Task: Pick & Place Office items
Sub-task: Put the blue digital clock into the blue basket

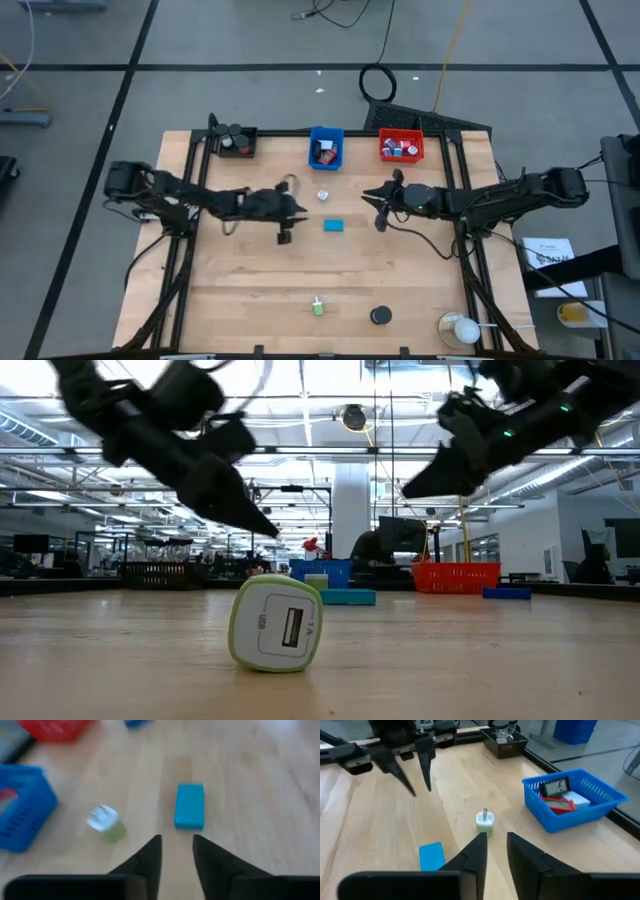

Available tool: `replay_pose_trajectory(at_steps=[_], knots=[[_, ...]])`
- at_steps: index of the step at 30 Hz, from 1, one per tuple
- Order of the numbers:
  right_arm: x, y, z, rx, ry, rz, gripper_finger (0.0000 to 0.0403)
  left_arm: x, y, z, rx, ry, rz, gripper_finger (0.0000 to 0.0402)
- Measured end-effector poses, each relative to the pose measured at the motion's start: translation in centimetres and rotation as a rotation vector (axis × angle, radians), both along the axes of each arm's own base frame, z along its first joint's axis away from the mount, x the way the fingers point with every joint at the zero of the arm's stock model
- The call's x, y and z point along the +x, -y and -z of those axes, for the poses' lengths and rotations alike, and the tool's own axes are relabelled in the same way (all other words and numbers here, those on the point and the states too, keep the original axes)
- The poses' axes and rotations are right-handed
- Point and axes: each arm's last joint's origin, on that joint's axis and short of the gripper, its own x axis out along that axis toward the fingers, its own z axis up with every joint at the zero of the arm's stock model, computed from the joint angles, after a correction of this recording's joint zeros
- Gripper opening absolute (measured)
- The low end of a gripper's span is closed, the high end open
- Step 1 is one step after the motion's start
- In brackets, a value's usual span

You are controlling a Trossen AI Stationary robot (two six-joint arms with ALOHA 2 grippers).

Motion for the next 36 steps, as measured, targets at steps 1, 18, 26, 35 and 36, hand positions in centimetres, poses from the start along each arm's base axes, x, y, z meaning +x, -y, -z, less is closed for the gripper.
replay_pose_trajectory(at_steps=[1, 18, 26, 35, 36], knots=[[0.6, 0.0, -0.3, 0.001, -0.014, 0.0, 0.0072, -0.8, -0.1, 0.1, -0.004, 0.058, -0.009, 0.0102], [11.3, -0.8, 2.2, 0.033, -0.538, -0.2, 0.0213, -9.1, -1.3, 3.3, -0.07, 0.399, -0.07, 0.0021], [13.6, -1.0, 3.9, 0.064, -0.588, -0.285, 0.0254, -9.1, -1.4, 3.4, -0.071, 0.384, -0.072, 0.0037], [13.8, -1.1, 5.6, 0.06, -0.642, -0.297, 0.0232, -9.1, -1.4, 3.6, -0.065, 0.364, -0.094, 0.0037], [13.8, -1.1, 5.7, 0.062, -0.643, -0.295, 0.0224, -9.1, -1.4, 3.6, -0.065, 0.364, -0.096, 0.0037]])
